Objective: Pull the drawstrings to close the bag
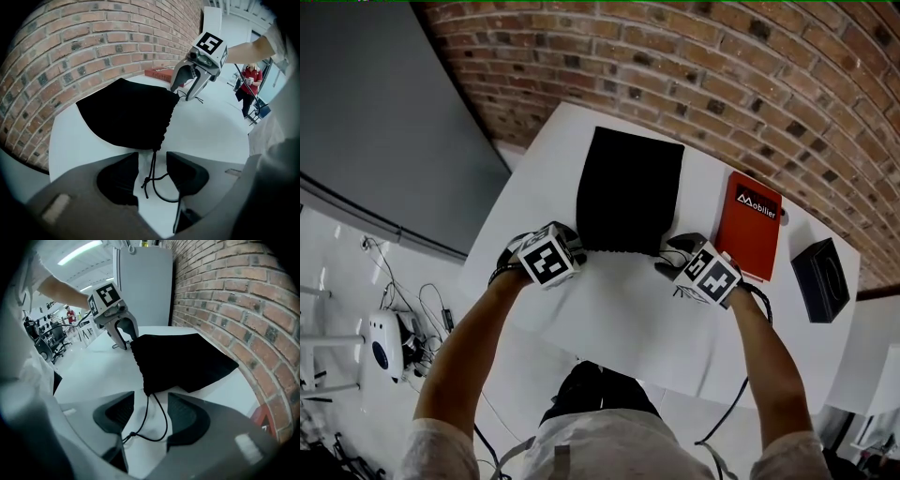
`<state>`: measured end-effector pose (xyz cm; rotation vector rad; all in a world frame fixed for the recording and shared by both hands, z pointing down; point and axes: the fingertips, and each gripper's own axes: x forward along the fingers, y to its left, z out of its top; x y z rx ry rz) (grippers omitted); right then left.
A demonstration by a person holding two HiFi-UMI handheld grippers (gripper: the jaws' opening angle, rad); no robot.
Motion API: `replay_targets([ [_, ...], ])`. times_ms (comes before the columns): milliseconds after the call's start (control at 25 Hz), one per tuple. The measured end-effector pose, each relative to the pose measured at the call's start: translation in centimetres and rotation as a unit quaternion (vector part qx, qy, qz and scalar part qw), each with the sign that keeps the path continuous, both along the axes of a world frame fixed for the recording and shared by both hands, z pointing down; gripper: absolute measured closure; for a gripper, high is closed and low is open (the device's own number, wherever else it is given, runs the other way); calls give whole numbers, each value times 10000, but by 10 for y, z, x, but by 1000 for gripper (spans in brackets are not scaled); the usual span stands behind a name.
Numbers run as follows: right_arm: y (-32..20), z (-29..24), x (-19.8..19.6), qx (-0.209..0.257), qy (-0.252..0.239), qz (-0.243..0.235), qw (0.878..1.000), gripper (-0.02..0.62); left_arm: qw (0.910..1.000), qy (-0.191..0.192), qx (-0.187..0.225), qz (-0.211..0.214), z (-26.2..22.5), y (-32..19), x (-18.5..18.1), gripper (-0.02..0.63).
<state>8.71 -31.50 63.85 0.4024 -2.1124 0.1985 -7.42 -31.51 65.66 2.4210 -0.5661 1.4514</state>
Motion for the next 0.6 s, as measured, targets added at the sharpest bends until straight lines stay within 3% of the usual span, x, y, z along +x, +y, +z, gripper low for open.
replay_targets([
  [280,-3,14,2,-110,185,-251,9995,412,9997,16,-241,65,2,3,3,429],
  [360,-2,15,2,-207,218,-266,9992,426,9996,31,-261,96,0,3,5,460],
  [600,6,15,0,-350,158,-227,9990,488,9992,2,-404,-7,2,4,3,462],
])
